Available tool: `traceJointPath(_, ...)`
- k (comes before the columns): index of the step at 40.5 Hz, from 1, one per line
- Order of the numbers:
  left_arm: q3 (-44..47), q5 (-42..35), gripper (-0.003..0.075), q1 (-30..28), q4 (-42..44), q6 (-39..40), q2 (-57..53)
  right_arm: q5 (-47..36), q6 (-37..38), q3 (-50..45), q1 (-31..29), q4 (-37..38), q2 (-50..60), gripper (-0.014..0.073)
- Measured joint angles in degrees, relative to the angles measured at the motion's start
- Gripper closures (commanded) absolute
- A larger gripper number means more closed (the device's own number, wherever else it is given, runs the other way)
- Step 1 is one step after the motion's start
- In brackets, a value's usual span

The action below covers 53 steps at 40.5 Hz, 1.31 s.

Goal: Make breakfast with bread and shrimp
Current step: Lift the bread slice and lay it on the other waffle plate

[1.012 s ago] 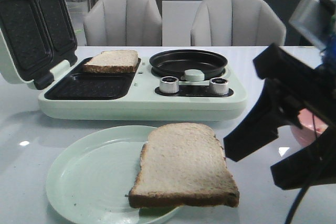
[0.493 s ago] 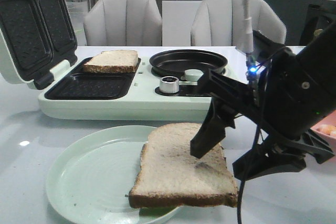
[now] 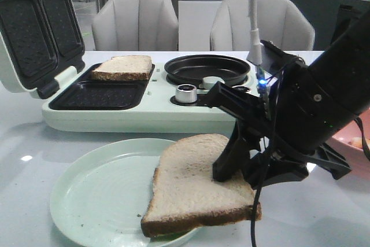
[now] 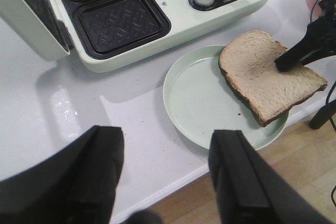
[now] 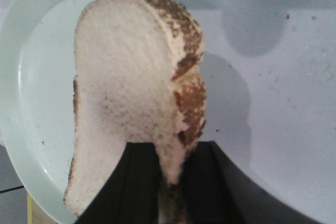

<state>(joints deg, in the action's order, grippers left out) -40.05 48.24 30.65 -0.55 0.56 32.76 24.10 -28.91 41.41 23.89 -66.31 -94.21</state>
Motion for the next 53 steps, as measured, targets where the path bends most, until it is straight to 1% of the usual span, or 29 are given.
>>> traceJointPath(8,0.0,0.0,0.0295,0.0,0.0,0.0,0.0,0.03,-0.21,0.0,0.0,0.0,0.62,0.0558)
traceJointPath(14,0.0,0.0,0.0295,0.0,0.0,0.0,0.0,0.03,-0.89,0.0,0.0,0.22,3.53,0.0558)
traceJointPath(21,0.0,0.0,0.0295,0.0,0.0,0.0,0.0,0.64,-1.16,0.16,0.0,0.62,9.56,0.0558)
traceJointPath(26,0.0,0.0,0.0295,0.0,-0.03,0.0,0.0,2.62,-1.21,2.77,0.0,1.0,13.17,0.0558)
traceJointPath(31,0.0,0.0,0.0295,0.0,-0.03,0.0,0.0,3.49,-1.29,7.4,0.22,1.12,13.85,0.0558)
traceJointPath(35,0.0,0.0,0.0295,0.0,-0.03,0.0,0.0,2.61,-1.29,11.71,0.94,1.22,12.24,0.0558)
traceJointPath(40,0.0,0.0,0.0295,0.0,-0.03,0.0,0.0,0.91,-1.29,18.34,2.04,1.22,7.31,0.0557)
traceJointPath(44,0.0,0.0,0.0295,0.0,-0.03,0.0,0.0,0.57,-1.29,24.87,2.77,1.0,1.21,0.0557)
traceJointPath(53,0.0,0.0,0.0295,0.0,-0.03,0.0,0.0,0.79,-1.29,38.36,3.06,-3.62,-12.53,0.0557)
